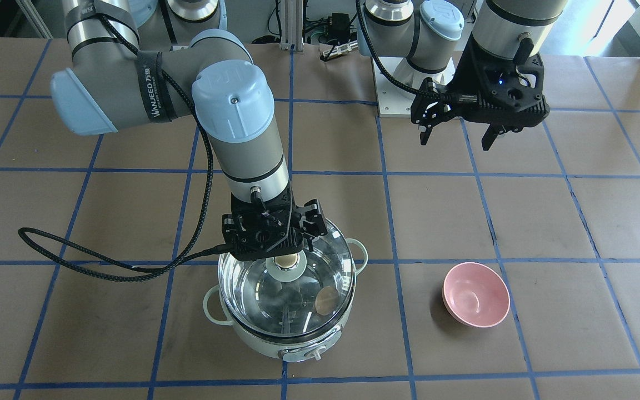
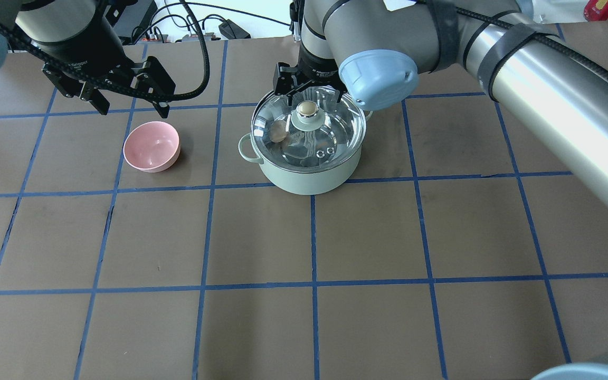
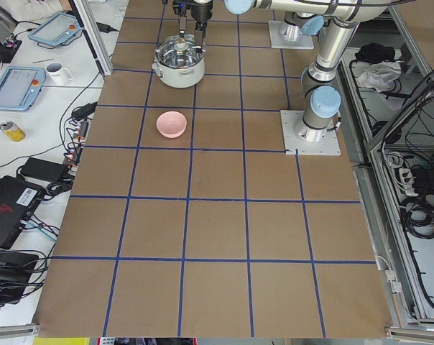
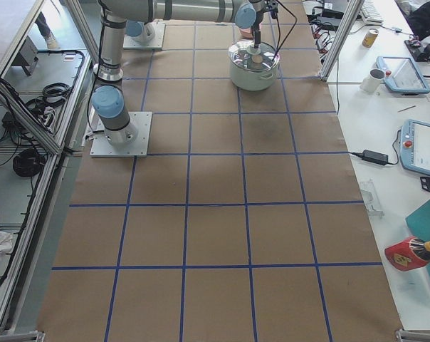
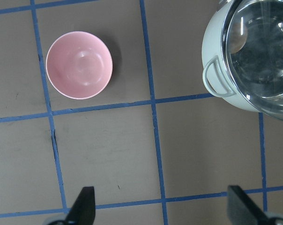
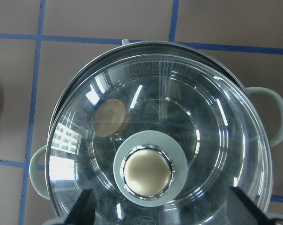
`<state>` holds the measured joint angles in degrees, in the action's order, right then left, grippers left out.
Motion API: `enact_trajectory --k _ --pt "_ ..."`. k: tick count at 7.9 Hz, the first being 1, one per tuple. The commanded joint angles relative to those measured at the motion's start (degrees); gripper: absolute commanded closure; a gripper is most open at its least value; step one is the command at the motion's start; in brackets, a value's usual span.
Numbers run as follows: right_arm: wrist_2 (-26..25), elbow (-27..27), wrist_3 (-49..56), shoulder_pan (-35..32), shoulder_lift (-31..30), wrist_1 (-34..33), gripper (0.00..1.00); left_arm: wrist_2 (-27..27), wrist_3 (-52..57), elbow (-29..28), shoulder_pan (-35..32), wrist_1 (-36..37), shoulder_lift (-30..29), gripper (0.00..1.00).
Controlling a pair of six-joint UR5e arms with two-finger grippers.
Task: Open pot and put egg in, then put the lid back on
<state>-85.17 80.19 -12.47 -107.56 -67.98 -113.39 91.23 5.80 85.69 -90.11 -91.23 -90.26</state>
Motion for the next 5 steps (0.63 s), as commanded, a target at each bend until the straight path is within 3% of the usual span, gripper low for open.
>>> enact_trajectory --k 1,5 --pt "-3.1 0.0 2.3 2.0 -1.6 3.1 0.00 0.0 0.0 0.0 0.0 0.0 0.0 0.00" --pt "-4.7 0.1 14.9 15.9 -8.8 13.3 0.00 0.0 0.1 0.0 0.0 0.0 0.0 0.00"
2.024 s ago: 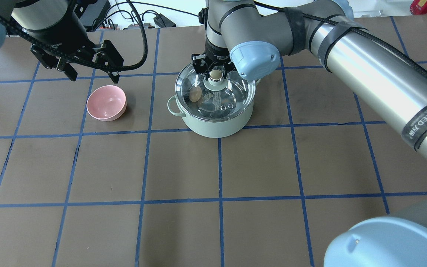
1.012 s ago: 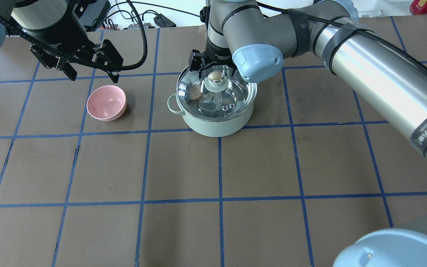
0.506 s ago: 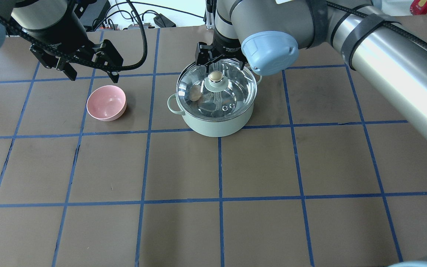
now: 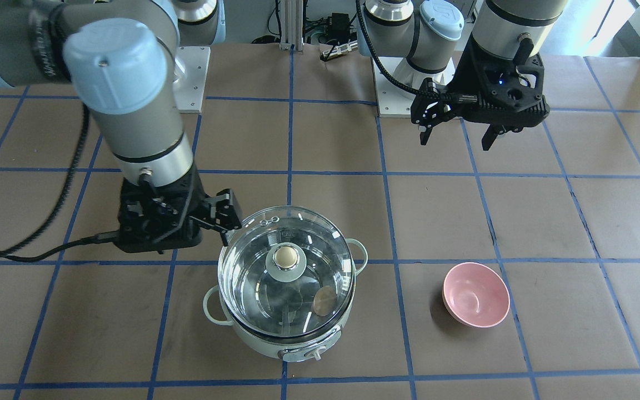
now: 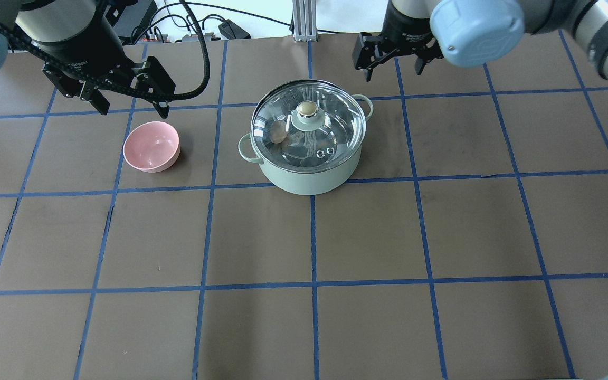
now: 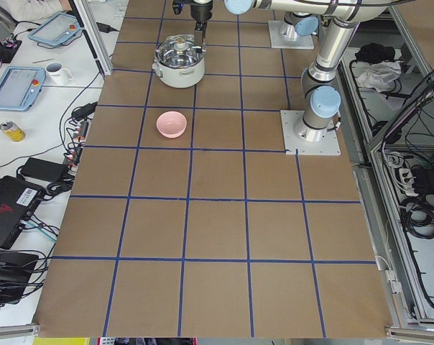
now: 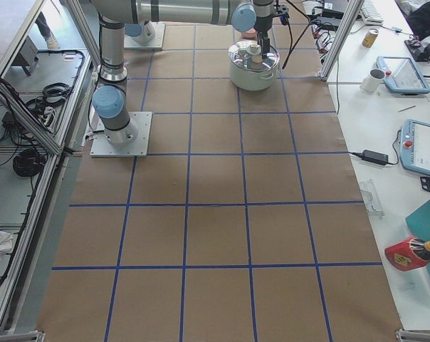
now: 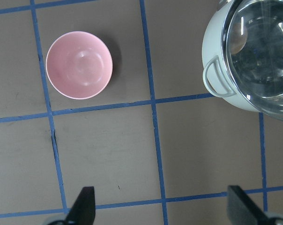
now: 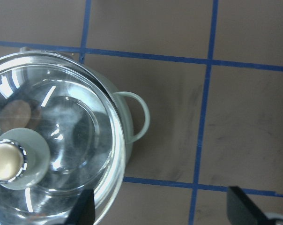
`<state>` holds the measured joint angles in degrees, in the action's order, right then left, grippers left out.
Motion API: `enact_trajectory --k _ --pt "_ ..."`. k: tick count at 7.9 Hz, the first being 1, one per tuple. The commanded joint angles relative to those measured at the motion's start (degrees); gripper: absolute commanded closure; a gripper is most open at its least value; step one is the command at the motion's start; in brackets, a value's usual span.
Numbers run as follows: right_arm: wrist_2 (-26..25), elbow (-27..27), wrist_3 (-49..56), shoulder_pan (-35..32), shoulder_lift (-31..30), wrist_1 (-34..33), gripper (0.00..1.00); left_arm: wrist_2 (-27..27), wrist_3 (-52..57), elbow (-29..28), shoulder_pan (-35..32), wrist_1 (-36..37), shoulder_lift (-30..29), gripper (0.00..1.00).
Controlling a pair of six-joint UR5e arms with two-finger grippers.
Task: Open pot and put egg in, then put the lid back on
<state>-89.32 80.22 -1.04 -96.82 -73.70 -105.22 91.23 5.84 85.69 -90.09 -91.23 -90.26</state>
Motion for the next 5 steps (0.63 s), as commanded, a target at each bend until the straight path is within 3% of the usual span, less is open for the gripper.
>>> enact_trajectory --k 1,2,5 --pt "-1.0 0.1 3.5 6.2 -4.3 8.4 0.00 0.0 0.0 0.0 0.0 0.0 0.0 0.00" --pt "-4.7 0.1 3.5 6.5 -5.1 10.7 0.00 0.0 0.0 0.0 0.0 0.0 0.0 0.00" --pt "-5.0 0.8 3.5 6.5 -6.0 11.6 0.00 0.0 0.0 0.0 0.0 0.0 0.0 0.00"
